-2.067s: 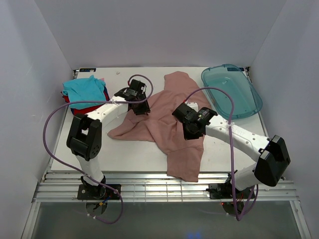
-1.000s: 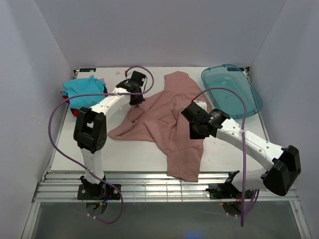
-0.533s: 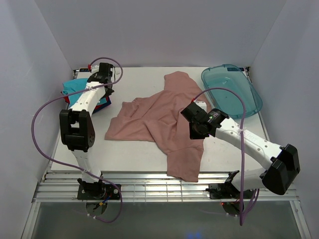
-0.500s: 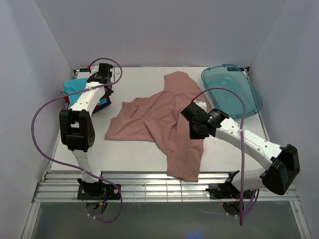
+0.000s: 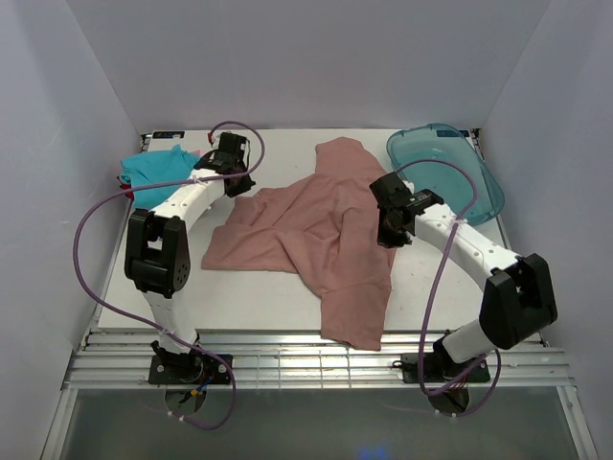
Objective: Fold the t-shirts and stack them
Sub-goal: Flatten the tshirt out
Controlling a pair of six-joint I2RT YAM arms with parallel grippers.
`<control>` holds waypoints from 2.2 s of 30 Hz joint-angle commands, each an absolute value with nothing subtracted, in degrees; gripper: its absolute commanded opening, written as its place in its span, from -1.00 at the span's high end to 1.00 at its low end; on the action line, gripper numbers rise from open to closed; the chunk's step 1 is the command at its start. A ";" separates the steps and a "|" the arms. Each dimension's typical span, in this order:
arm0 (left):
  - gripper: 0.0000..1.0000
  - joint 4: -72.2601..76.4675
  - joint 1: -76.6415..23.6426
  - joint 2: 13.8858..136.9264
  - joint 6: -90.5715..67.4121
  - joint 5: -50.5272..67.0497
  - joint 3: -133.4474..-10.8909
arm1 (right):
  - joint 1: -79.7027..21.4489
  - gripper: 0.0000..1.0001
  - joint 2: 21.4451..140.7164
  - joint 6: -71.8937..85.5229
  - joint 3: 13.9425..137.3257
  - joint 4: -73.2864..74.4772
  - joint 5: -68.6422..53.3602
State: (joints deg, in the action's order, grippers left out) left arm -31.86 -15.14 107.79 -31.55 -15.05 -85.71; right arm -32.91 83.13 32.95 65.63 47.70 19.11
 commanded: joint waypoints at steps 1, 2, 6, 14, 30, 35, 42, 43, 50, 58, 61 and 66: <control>1.00 -28.13 -14.06 105.29 -35.68 -7.67 -85.60 | -27.43 0.85 87.60 27.26 68.64 39.57 12.41; 1.00 -28.13 -14.06 106.60 -36.64 -6.78 -85.69 | -26.64 0.85 89.28 26.72 70.38 39.12 10.13; 1.00 -28.12 -14.15 109.51 -38.84 -3.61 -84.99 | -25.40 0.85 98.24 24.17 75.31 38.76 7.91; 1.00 -27.95 -14.33 112.85 -39.55 -0.09 -82.36 | -25.22 0.85 110.03 23.47 79.28 40.34 8.25; 1.00 -36.30 -10.82 118.13 -39.29 -8.52 -82.36 | -18.11 0.85 118.64 20.83 79.98 48.51 14.77; 1.00 -37.26 -8.97 117.95 -39.37 -10.80 -80.78 | -15.47 0.85 121.11 18.99 82.44 49.92 14.33; 1.00 -37.44 -8.00 116.28 -39.90 -14.14 -80.94 | -14.77 0.85 122.61 17.14 84.11 50.80 15.03; 1.00 -37.62 -7.91 116.11 -39.90 -14.85 -81.56 | -14.68 0.85 122.69 16.88 83.94 50.89 15.12; 1.00 -38.67 -6.51 114.26 -38.50 -19.25 -82.79 | -13.71 0.85 121.55 16.26 83.58 51.42 16.61; 1.00 -31.74 -4.39 108.20 -34.64 -12.93 -81.38 | -13.53 0.85 114.98 12.93 85.69 48.35 15.13; 1.00 -28.58 -4.75 103.91 -32.17 -11.60 -83.05 | -13.54 0.85 108.56 12.66 88.15 45.71 12.75; 1.00 -27.77 -5.97 97.74 -30.06 -7.13 -83.59 | -14.85 0.85 101.53 12.65 92.19 44.56 7.57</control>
State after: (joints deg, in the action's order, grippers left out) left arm -30.74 -4.93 104.92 -32.80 -10.79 -81.47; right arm -13.91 108.03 13.65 87.77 47.75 10.55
